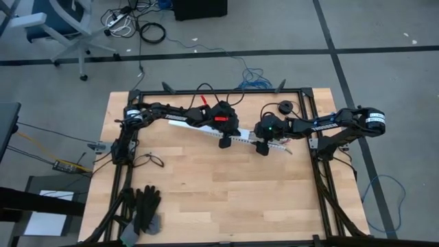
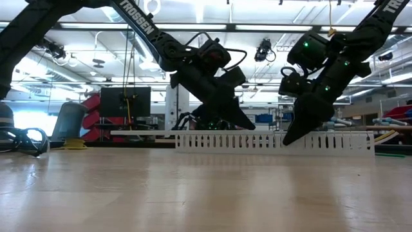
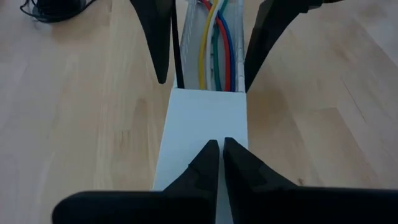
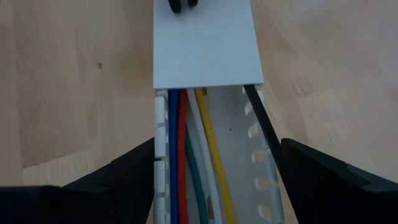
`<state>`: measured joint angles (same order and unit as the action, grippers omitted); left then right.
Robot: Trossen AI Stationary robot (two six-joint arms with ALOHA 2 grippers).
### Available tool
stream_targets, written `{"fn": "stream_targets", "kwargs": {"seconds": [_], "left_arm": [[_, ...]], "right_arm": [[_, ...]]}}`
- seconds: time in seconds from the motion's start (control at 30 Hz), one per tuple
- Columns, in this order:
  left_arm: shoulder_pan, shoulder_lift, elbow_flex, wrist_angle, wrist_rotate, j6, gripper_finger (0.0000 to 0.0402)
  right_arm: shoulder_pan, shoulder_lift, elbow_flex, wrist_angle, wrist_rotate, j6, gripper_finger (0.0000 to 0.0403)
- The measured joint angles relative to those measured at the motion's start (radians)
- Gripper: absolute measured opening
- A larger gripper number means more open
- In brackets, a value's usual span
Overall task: Ziptie cables
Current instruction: Close the white cable duct
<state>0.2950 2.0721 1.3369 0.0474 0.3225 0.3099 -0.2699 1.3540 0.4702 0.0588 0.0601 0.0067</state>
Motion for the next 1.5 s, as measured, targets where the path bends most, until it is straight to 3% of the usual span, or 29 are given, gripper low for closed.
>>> {"fn": "stream_targets", "kwargs": {"seconds": [0.2, 0.5, 0.67, 1.13, 1.5], "left_arm": [[0.0, 0.014, 0.0, 0.029, 0.003, -0.001, 0.0], [-0.001, 0.054, 0.001, 0.111, 0.034, -0.034, 0.0], [-0.001, 0.056, 0.001, 0.121, 0.034, -0.034, 0.0], [-0.016, 0.105, 0.064, 0.146, 0.049, -0.028, 0.0], [-0.018, 0.113, 0.074, 0.143, 0.053, -0.041, 0.0]], "right_arm": [[0.0, 0.0, -0.001, 0.038, -0.003, 0.0, 0.0296], [0.0, 0.001, 0.0, 0.033, -0.029, -0.004, 0.021], [0.0, 0.001, 0.0, 0.03, -0.03, -0.01, 0.0197], [0.0, 0.005, -0.002, 0.065, -0.058, -0.019, 0.0212], [-0.02, 0.004, -0.002, 0.034, -0.104, -0.005, 0.0308]]}}
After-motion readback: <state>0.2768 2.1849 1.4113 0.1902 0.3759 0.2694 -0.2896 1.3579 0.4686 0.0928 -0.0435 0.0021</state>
